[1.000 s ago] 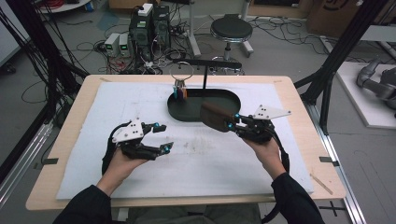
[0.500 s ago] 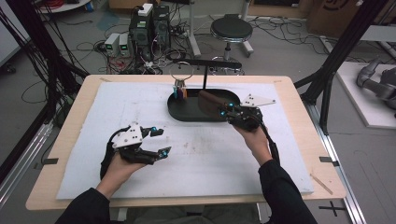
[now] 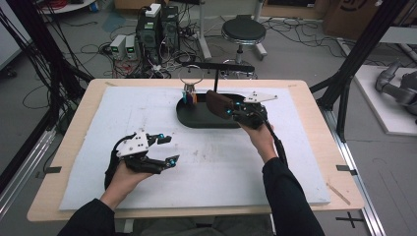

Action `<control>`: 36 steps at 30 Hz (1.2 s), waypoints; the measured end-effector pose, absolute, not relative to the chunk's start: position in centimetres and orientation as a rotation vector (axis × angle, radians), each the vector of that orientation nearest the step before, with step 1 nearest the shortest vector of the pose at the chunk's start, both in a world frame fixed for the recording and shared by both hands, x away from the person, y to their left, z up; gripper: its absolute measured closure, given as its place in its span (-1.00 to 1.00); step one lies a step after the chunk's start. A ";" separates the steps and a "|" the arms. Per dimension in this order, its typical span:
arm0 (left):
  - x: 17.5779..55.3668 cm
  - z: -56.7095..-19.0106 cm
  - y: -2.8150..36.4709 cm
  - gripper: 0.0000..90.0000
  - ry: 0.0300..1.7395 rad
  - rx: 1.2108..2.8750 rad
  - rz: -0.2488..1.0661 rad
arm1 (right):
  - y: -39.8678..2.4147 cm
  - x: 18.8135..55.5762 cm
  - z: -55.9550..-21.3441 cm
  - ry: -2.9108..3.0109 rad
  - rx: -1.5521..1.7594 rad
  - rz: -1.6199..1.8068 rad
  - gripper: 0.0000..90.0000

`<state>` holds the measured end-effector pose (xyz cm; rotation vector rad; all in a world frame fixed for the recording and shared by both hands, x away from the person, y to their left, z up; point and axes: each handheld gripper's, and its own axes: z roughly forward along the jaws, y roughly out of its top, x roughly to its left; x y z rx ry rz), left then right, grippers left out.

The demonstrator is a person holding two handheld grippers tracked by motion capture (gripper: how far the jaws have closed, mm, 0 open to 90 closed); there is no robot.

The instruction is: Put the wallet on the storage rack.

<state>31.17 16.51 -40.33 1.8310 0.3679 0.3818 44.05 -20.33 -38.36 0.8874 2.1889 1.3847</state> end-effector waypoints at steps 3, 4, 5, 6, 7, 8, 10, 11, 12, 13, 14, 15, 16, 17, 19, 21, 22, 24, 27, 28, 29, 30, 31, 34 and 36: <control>31.1 -40.3 16.5 -0.34 0.367 1.828 0.378 | -19.9 44.8 -38.9 2.187 0.892 1.376 0.60; 31.1 -40.4 16.5 -0.34 0.366 1.830 0.378 | -19.7 45.0 -39.1 2.188 0.897 1.375 0.60; 31.1 -40.4 16.5 -0.34 0.366 1.829 0.377 | -19.5 45.3 -39.4 2.184 0.900 1.368 0.60; 31.1 -40.4 16.5 -0.34 0.366 1.828 0.374 | -19.3 45.5 -39.5 2.185 0.906 1.368 0.60; 31.1 -40.4 16.5 -0.34 0.368 1.826 0.373 | -19.2 45.7 -39.7 2.189 0.911 1.367 0.60; 31.1 -40.4 16.5 -0.34 0.367 1.826 0.372 | -19.0 45.9 -39.9 2.187 0.921 1.366 0.60; 31.0 -40.4 16.6 -0.34 0.365 1.823 0.368 | -18.7 46.2 -40.4 2.180 0.923 1.364 0.60; 31.0 -40.4 16.6 -0.34 0.363 1.823 0.365 | -18.6 46.3 -40.6 2.179 0.933 1.358 0.60; 31.0 -40.4 16.6 -0.34 0.364 1.820 0.364 | -18.5 46.4 -40.8 2.180 0.931 1.354 0.61; 31.0 -40.4 16.7 -0.34 0.365 1.819 0.363 | -18.4 46.5 -41.0 2.180 0.939 1.350 0.61; 31.0 -40.4 16.7 -0.34 0.365 1.818 0.360 | -18.4 46.7 -41.2 2.179 0.938 1.346 0.61; 31.0 -40.4 16.7 -0.34 0.365 1.820 0.362 | -18.3 46.7 -41.3 2.181 0.947 1.348 0.61; 31.0 -40.4 16.7 -0.34 0.364 1.820 0.363 | -18.3 46.8 -41.5 2.179 0.950 1.346 0.61; 31.0 -40.4 16.7 -0.34 0.362 1.822 0.364 | -18.3 46.9 -41.6 2.178 0.956 1.348 0.61; 31.0 -40.4 16.7 -0.34 0.362 1.820 0.363 | -18.3 47.0 -41.9 2.176 0.962 1.342 0.60; 31.0 -40.5 16.7 -0.34 0.364 1.820 0.361 | -18.3 47.2 -42.2 2.177 0.968 1.341 0.60; 31.0 -40.5 16.7 -0.34 0.365 1.819 0.360 | -18.3 47.3 -42.3 2.173 0.971 1.348 0.60; 31.0 -40.5 16.6 -0.34 0.364 1.818 0.356 | -18.3 47.5 -42.6 2.171 0.987 1.370 0.60; 31.0 -40.6 16.6 -0.34 0.358 1.822 0.348 | -18.1 47.6 -42.9 2.177 0.968 1.367 0.60; 31.0 -40.6 16.5 -0.34 0.359 1.821 0.350 | -18.0 47.5 -43.0 2.182 0.963 1.363 0.60; 31.0 -40.6 16.5 -0.34 0.358 1.820 0.347 | -17.9 47.5 -43.1 2.178 0.967 1.364 0.60; 31.0 -40.6 16.5 -0.34 0.358 1.820 0.347 | -17.9 47.5 -43.1 2.176 0.968 1.367 0.60; 31.0 -40.6 16.5 -0.34 0.358 1.820 0.347 | -17.8 47.5 -43.1 2.177 0.967 1.368 0.59; 31.0 -40.6 16.6 -0.34 0.357 1.817 0.349 | -17.9 47.5 -43.1 2.182 0.968 1.365 0.57; 31.0 -40.6 16.6 -0.34 0.358 1.817 0.348 | -17.9 47.5 -43.1 2.189 0.965 1.362 0.55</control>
